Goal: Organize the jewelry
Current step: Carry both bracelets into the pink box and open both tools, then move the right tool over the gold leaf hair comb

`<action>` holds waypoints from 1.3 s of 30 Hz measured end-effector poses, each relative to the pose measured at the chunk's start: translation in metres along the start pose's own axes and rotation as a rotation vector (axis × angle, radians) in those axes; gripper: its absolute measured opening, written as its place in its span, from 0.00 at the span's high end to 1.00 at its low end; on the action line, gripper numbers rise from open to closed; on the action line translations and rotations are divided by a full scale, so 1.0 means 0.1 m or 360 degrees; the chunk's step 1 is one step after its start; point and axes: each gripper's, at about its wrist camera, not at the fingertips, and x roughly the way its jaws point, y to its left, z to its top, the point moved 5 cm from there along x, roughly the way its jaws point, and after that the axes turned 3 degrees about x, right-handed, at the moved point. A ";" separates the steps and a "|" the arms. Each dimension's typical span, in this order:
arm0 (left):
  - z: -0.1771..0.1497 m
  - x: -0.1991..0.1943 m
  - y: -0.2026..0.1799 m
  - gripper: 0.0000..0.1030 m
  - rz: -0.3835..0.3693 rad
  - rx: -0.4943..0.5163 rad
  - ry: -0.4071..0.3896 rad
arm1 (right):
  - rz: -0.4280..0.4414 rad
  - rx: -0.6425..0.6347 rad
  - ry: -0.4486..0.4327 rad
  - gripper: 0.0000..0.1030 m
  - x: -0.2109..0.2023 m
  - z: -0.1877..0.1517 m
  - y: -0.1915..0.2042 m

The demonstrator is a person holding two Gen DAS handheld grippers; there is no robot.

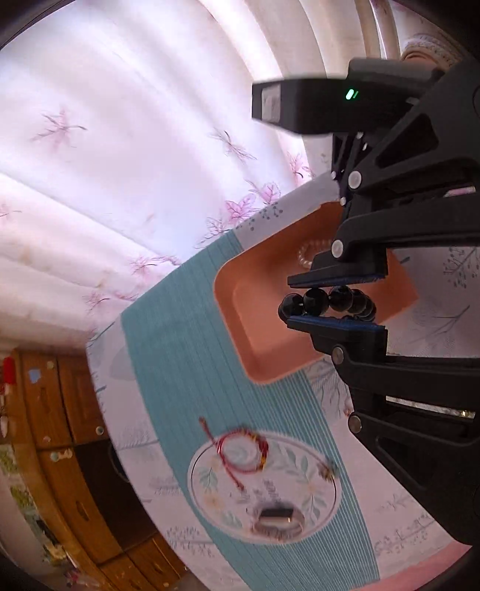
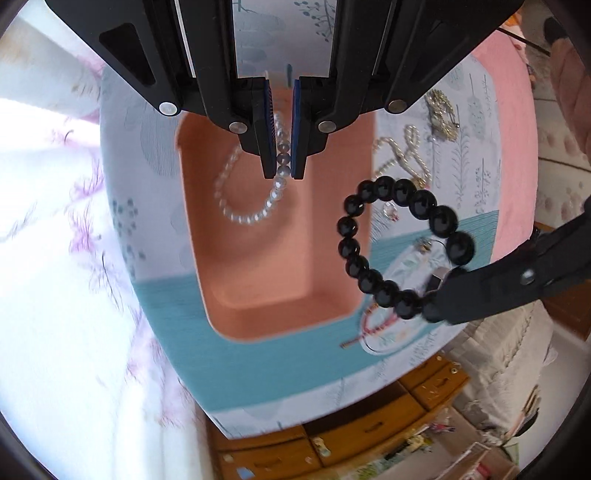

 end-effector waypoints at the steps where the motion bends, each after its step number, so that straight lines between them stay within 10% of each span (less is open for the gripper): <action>1: -0.01 0.13 -0.02 0.88 0.0012 0.0009 0.0029 | 0.0012 0.0012 0.0008 0.92 0.02 -0.05 -0.04; 8: -0.14 0.54 0.17 0.83 0.0036 -0.0088 0.0153 | 0.0018 -0.0031 -0.0101 0.63 -0.08 -0.19 -0.10; 12: -0.15 0.41 0.28 0.66 0.0057 -0.0135 0.0095 | 0.0023 -0.0067 -0.0133 0.63 -0.13 -0.16 0.01; 29: -0.69 -0.29 0.88 0.66 0.0097 -0.0400 -0.0120 | -0.0079 -0.0207 -0.0317 0.63 -0.31 -0.27 0.50; 39: -1.47 -0.69 1.22 0.66 0.0320 -0.0385 -0.0208 | -0.0038 -0.0300 -0.0308 0.63 -0.28 -0.51 0.85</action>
